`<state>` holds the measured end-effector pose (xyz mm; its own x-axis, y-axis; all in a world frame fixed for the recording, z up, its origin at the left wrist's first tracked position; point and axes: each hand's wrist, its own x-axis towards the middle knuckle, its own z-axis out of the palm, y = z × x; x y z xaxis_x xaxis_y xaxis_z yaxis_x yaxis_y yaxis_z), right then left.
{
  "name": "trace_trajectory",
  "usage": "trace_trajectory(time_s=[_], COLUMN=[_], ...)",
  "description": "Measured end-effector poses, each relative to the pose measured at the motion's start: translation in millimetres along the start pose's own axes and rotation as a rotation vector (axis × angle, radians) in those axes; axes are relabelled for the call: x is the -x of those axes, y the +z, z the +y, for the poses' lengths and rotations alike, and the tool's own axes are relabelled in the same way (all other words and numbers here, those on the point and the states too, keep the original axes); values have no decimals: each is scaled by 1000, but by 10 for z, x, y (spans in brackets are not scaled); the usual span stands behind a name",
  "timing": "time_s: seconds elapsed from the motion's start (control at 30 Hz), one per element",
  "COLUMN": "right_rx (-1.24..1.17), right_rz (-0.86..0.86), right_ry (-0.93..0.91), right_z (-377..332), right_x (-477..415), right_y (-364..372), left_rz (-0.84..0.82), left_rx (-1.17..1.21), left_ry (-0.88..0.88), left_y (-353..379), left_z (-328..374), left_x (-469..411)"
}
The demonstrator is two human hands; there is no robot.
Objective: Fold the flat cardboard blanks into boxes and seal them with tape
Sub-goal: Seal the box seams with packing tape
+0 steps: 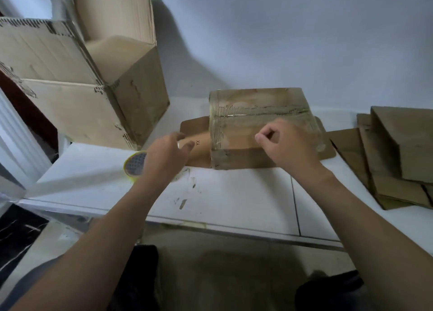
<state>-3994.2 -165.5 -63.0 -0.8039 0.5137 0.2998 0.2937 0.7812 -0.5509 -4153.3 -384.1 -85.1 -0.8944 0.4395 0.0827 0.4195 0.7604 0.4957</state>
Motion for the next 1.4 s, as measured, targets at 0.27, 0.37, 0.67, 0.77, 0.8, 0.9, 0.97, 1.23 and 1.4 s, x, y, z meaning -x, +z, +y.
trace_trajectory(time_s=[0.27, 0.37, 0.67, 0.77, 0.8, 0.9, 0.97, 1.23, 1.4], right_rx=[134, -124, -301, -450, -496, -544, -558, -471, -320], right_rz=[-4, -102, -31, 91, 142, 240, 279, 193, 57], right_ry=[496, 557, 498, 485, 469, 406, 395, 540, 517], right_z=[715, 727, 632, 547, 517, 379, 310, 192, 172], right_x=[-191, -253, -377, -314, -292, -202, -142, -78, -59], right_y=[-388, -423, -545, -677, -709, -793, -825, -893, -825], left_rz=[-104, -130, -58, 42, 69, 82, 53, 104, 122], left_rx=[289, 293, 469, 543, 625, 872, 929, 955, 941], left_ry=[16, -74, 3, 82, 107, 153, 153, 217, 82], left_y=[365, 420, 272, 138, 111, 7, -34, -226, -153], left_z=[684, 704, 700, 722, 741, 772, 772, 722, 570], left_x=[-276, -416, -416, -357, -321, -184, -134, -110, -212])
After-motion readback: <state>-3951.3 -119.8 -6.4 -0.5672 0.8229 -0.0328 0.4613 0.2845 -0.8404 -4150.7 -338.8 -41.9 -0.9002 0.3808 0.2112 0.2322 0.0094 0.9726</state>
